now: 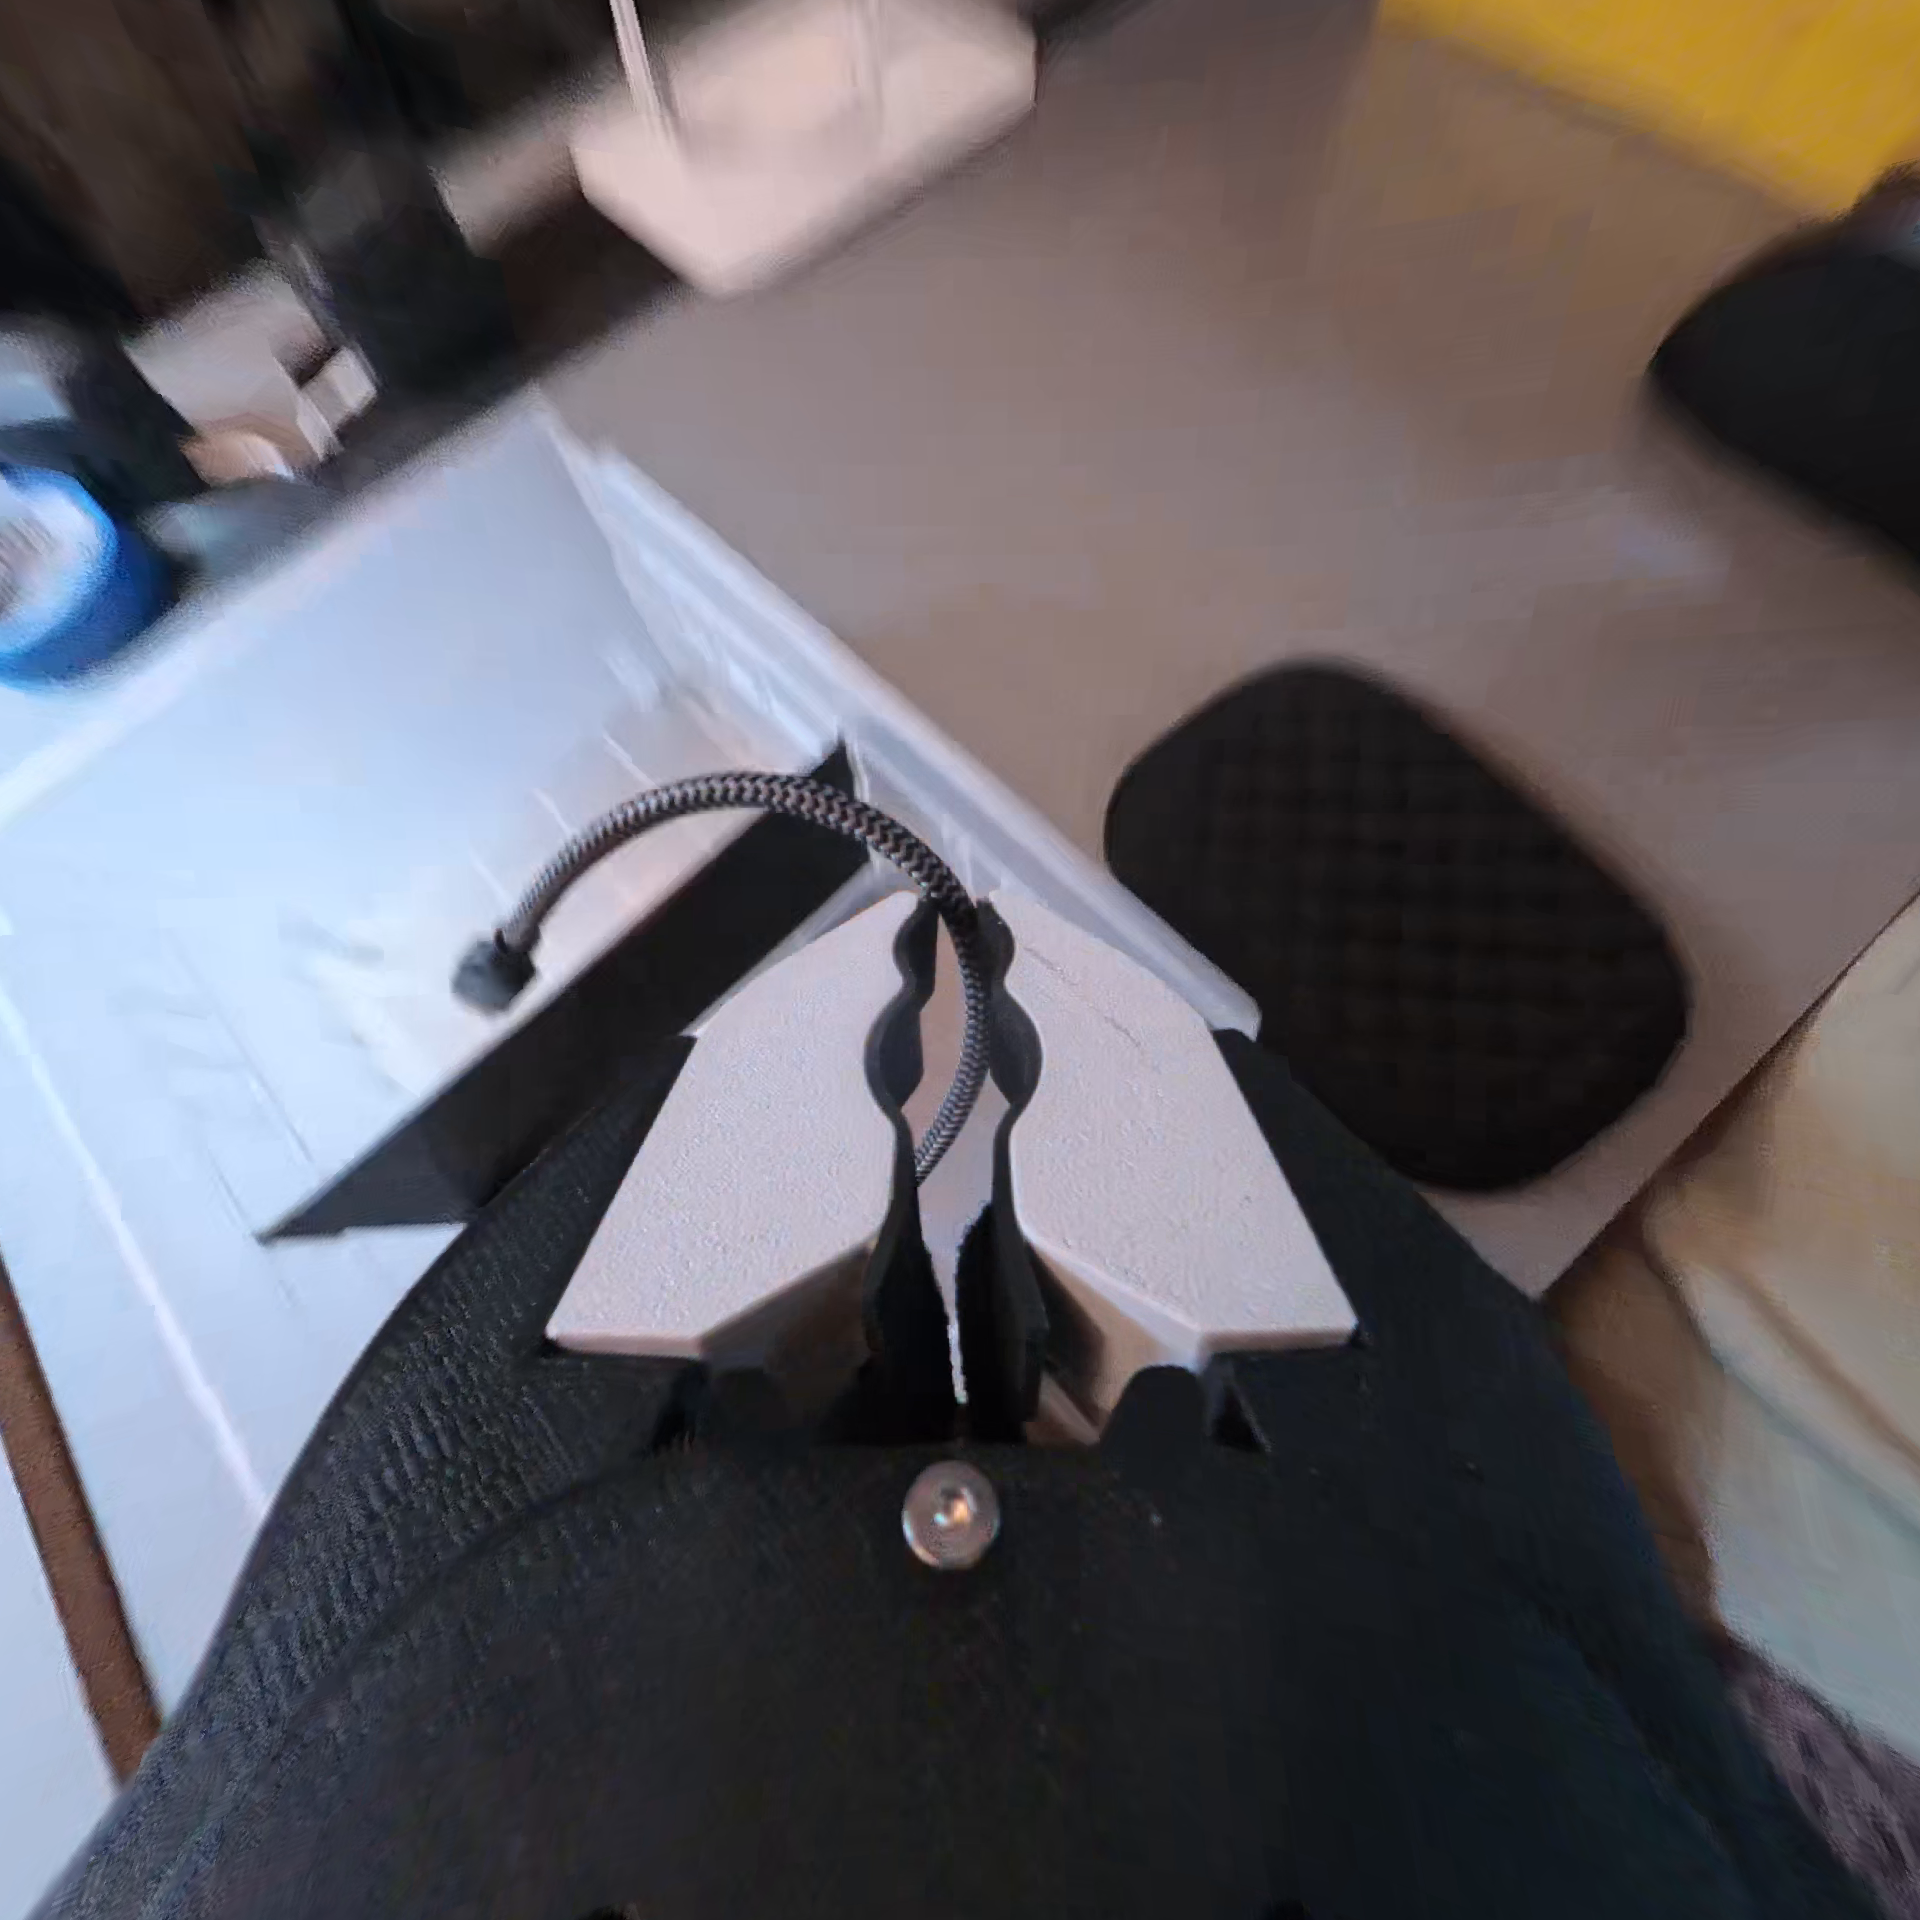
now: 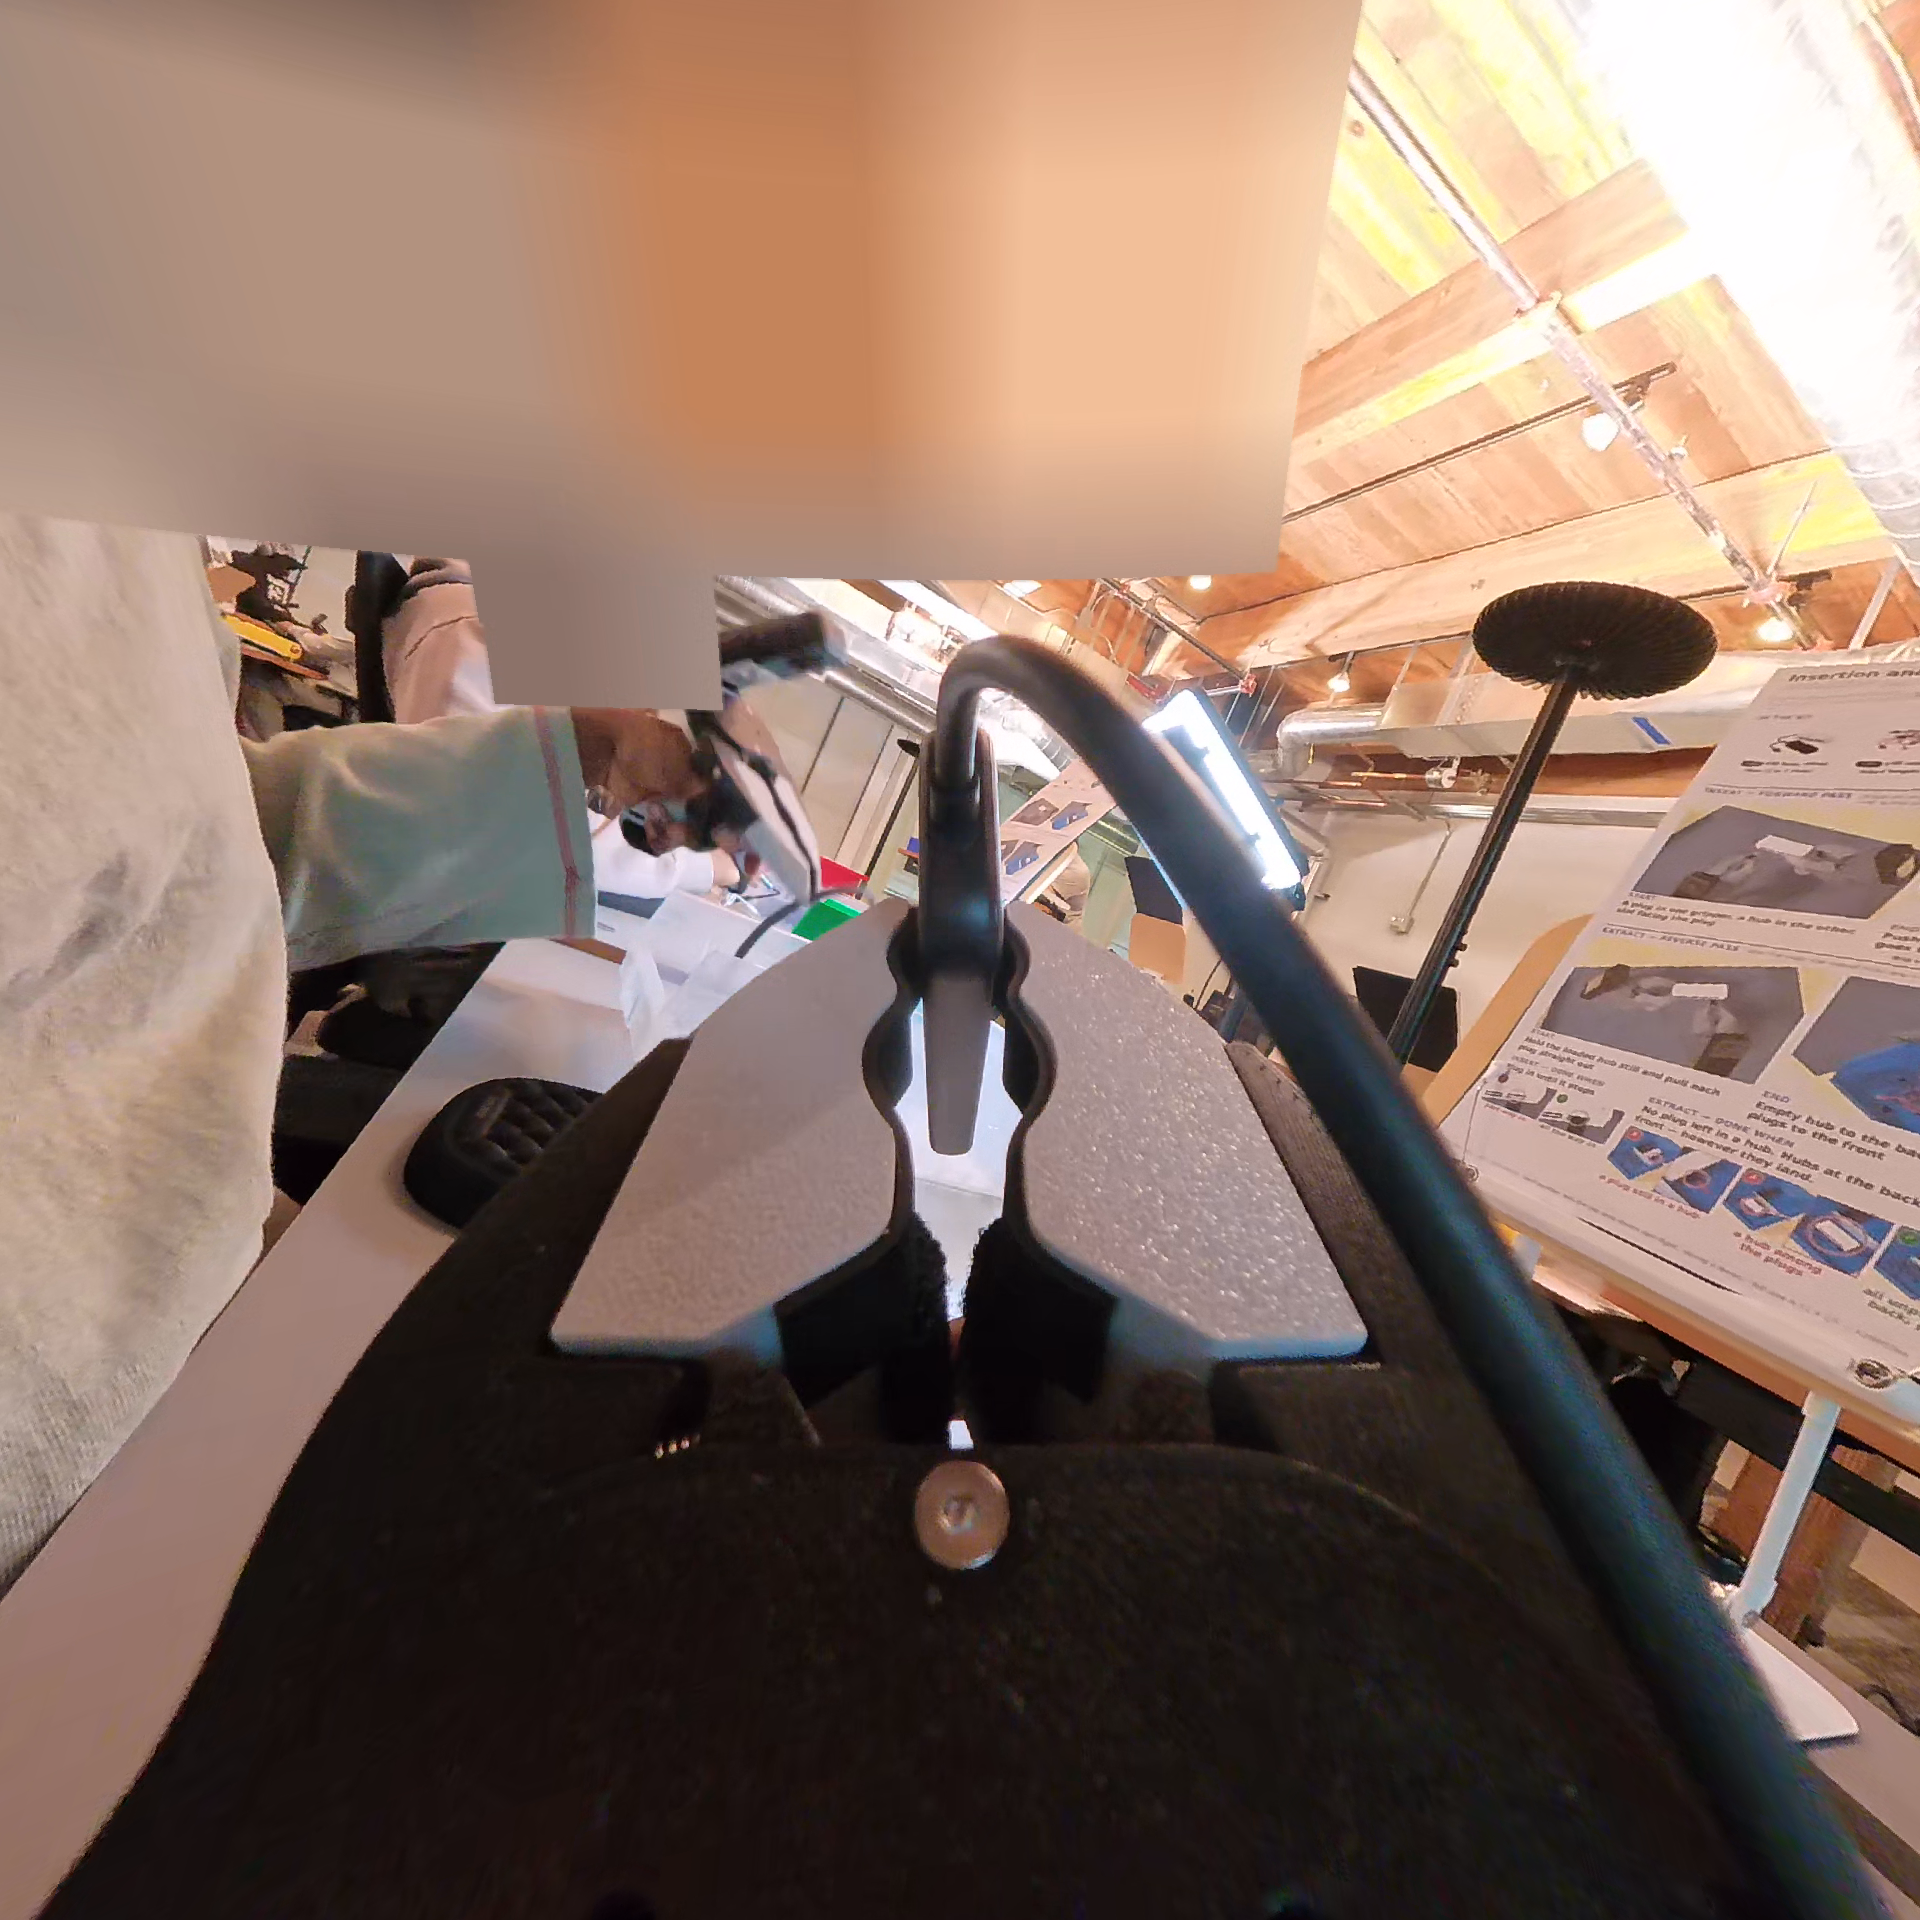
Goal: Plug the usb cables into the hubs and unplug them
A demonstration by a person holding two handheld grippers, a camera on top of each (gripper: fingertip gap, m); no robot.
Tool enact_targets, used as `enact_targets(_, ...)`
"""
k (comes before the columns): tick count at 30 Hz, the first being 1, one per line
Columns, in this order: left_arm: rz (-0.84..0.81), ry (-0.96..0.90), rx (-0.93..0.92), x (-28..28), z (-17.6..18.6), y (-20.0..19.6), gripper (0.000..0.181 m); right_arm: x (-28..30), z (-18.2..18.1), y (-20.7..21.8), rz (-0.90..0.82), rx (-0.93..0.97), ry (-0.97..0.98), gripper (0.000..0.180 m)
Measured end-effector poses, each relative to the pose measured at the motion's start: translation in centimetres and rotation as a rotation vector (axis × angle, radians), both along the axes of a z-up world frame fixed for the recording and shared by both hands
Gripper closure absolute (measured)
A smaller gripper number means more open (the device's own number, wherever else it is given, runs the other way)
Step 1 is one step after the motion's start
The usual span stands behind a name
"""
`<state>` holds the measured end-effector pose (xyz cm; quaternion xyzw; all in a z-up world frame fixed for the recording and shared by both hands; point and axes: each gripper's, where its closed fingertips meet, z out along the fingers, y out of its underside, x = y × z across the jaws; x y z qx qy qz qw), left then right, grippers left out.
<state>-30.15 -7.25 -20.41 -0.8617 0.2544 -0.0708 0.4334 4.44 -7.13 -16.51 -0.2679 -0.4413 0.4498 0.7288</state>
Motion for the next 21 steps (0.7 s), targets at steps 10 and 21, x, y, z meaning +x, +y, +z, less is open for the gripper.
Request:
enact_targets(10,-0.262,-0.169,0.674,7.4,11.0,-2.0,0.175,0.1,0.1,0.0,-0.009,0.002,0.004,0.167)
enact_targets(21,-0.653,0.520,0.424,14.7,-1.0,-3.0,0.175,0.2,0.2,0.2,-0.016,0.005,0.015,0.167)
